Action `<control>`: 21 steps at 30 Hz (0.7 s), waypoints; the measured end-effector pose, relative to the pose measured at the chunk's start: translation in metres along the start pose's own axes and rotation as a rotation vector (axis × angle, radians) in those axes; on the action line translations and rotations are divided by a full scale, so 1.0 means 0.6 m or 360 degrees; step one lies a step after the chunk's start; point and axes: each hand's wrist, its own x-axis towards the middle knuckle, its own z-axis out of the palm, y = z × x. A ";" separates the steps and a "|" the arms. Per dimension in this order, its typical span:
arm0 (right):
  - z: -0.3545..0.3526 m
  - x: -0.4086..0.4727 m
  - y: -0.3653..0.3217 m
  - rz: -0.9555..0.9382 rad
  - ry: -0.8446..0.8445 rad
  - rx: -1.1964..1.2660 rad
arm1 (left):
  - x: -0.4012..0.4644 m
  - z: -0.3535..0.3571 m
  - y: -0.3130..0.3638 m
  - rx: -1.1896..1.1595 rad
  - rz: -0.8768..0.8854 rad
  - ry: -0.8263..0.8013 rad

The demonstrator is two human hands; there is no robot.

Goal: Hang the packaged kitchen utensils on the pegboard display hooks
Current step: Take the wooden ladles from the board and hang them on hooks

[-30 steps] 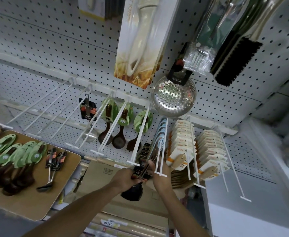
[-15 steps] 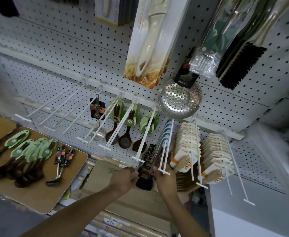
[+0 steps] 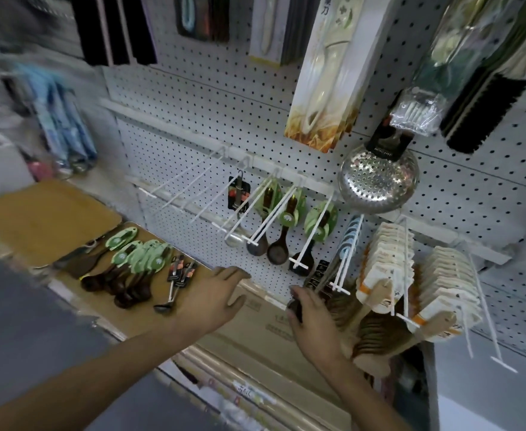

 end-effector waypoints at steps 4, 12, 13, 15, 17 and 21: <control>0.007 0.014 -0.052 -0.0301 -0.0021 -0.0067 | -0.045 -0.044 -0.011 0.0119 0.0063 0.0207; 0.047 0.032 -0.164 -0.0608 -0.0025 -0.0067 | -0.133 -0.114 -0.055 0.0299 -0.0096 0.0244; 0.052 0.034 -0.179 -0.0629 -0.0026 -0.0076 | -0.143 -0.121 -0.066 0.0312 -0.0119 0.0246; 0.063 0.038 -0.210 -0.0665 -0.0042 -0.0102 | -0.160 -0.132 -0.092 0.0340 -0.0171 0.0232; 0.076 0.042 -0.241 -0.0679 -0.0063 -0.0116 | -0.175 -0.142 -0.122 0.0349 -0.0226 0.0195; 0.111 0.053 -0.305 -0.0656 -0.0097 -0.0134 | -0.212 -0.163 -0.185 0.0341 -0.0267 0.0207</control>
